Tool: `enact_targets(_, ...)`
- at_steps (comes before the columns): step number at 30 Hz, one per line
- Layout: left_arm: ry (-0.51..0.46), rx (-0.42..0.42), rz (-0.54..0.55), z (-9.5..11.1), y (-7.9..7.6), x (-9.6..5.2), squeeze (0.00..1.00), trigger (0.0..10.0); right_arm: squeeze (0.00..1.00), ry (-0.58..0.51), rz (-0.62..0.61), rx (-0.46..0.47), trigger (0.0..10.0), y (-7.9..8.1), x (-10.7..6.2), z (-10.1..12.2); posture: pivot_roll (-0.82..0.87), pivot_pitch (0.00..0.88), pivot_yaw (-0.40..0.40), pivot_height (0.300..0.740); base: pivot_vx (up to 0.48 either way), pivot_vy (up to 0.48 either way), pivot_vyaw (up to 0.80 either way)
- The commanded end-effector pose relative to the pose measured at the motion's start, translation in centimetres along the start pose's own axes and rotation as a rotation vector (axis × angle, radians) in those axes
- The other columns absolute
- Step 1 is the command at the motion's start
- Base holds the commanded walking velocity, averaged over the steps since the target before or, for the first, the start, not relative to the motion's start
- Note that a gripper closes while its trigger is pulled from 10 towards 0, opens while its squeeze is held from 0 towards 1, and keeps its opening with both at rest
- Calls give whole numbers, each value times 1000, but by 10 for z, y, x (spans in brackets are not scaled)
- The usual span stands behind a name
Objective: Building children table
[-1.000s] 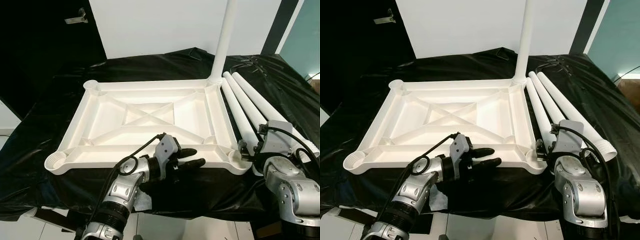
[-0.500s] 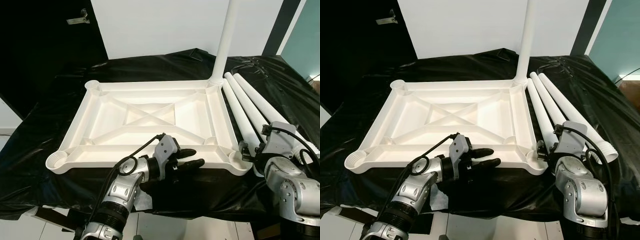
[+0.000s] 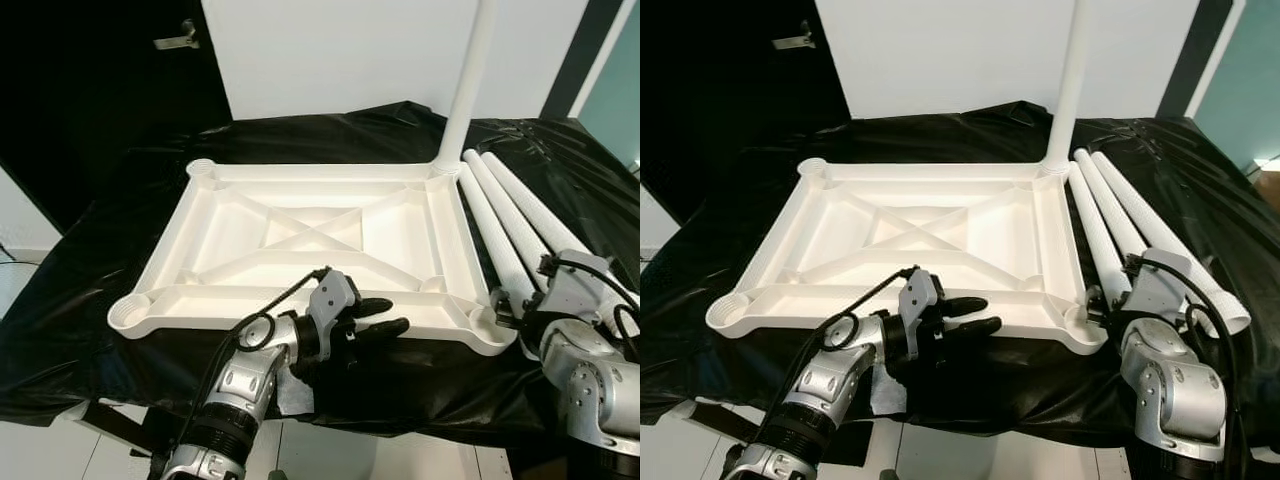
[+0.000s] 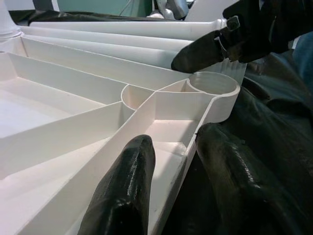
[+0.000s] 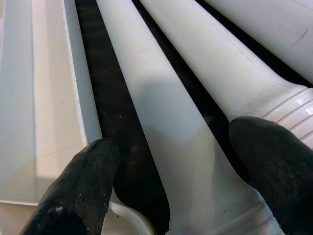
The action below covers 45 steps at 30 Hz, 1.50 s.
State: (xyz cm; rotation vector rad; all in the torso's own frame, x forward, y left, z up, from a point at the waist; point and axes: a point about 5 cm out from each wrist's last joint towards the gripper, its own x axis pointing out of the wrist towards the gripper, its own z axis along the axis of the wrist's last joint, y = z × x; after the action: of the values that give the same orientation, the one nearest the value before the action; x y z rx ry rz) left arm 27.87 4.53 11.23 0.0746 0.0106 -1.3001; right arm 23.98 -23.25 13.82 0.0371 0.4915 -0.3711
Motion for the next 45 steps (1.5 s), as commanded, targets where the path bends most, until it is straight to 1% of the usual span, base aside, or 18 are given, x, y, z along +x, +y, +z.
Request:
enact_targets(1, 16, 11, 95, -2, 5, 1, 0, 10000, 0, 220, -190, -8, 10000, -32, 5, -43, -213, 26, 59, 740, 0, 0, 0)
enact_targets(4, 17, 16, 93, -1, 6, 2, 0, 10000, 0, 310, -206, -21, 10000, -40, 5, -60, -211, 27, 60, 740, 0, 0, 0)
enact_targets(7, 18, 16, 94, -1, 6, 1, 0, 10000, 0, 329, -215, -34, 10000, -42, 5, -64, -210, 27, 61, 740, 0, 0, 0)
enact_targets(12, 22, 15, 95, -2, 5, 0, 0, 10000, 0, 323, -199, -25, 10000, -38, 8, -58, -204, 31, 65, 740, 0, 0, 0)
enact_targets(15, 23, 17, 96, -1, 5, 0, 0, 10000, 0, 348, -197, 3, 10000, -38, 7, -58, -202, 31, 63, 740, 0, 0, 0)
enact_targets(19, 23, 18, 99, -1, 6, -1, 0, 10000, 0, 394, -219, 76, 9843, -37, 3, -57, -204, 33, 64, 740, 0, 0, 0)
enact_targets(20, 23, 18, 99, -1, 6, -1, 0, 10000, 0, 394, -219, 76, 9843, -37, 3, -57, -204, 33, 64, 740, 0, 0, 0)
enact_targets(22, 23, 17, 96, -2, 6, 0, 0, 10000, 0, 390, -209, 141, 10000, -32, 3, -51, -207, 31, 66, 740, 0, 0, 0)
enact_targets(25, 22, 17, 93, -1, 5, 1, 0, 10000, 0, 375, -197, 173, 10000, -28, 4, -46, -207, 31, 66, 740, 0, 0, 0)
enact_targets(27, 22, 17, 93, -1, 5, 1, 0, 10000, 0, 375, -197, 173, 10000, -28, 4, -46, -207, 31, 66, 740, 0, 0, 0)
enact_targets(29, 21, 17, 85, -1, 4, 2, 0, 10000, 0, 351, -186, 147, 10000, -22, 6, -38, -208, 34, 74, 740, 0, 0, 0)
enact_targets(32, 21, 16, 84, -1, 4, 2, 0, 10000, 0, 346, -181, 138, 10000, -21, 7, -36, -209, 36, 72, 740, 0, 0, 0)
enact_targets(33, 22, 16, 83, -1, 4, 2, 0, 10000, 0, 339, -172, 123, 4235, -20, 7, -33, -209, 36, 71, 740, 0, 0, 0)
enact_targets(34, 23, 15, 83, -2, 4, 2, 0, 10000, 0, 333, -167, 105, 1294, -20, 8, -31, -208, 36, 69, 740, 0, 0, 0)
enact_targets(35, 23, 15, 84, -2, 4, 2, 0, 10000, 0, 339, -150, 102, 0, -17, 8, -30, -207, 36, 65, 740, 0, 0, 0)
enact_targets(40, 18, 12, 88, -2, 3, 3, 0, 10000, 0, 374, -121, 113, 0, -11, 7, -31, -201, 36, 54, 740, 0, 0, 0)
enact_targets(44, 13, 5, 98, -2, 2, 3, 0, 10000, 0, 305, -99, 110, 0, -6, 12, -20, -199, 36, 49, 740, 0, 0, 0)
enact_targets(45, 13, 5, 98, -2, 2, 3, 0, 10000, 0, 305, -99, 110, 0, -6, 12, -20, -199, 36, 49, 740, 0, 0, 0)
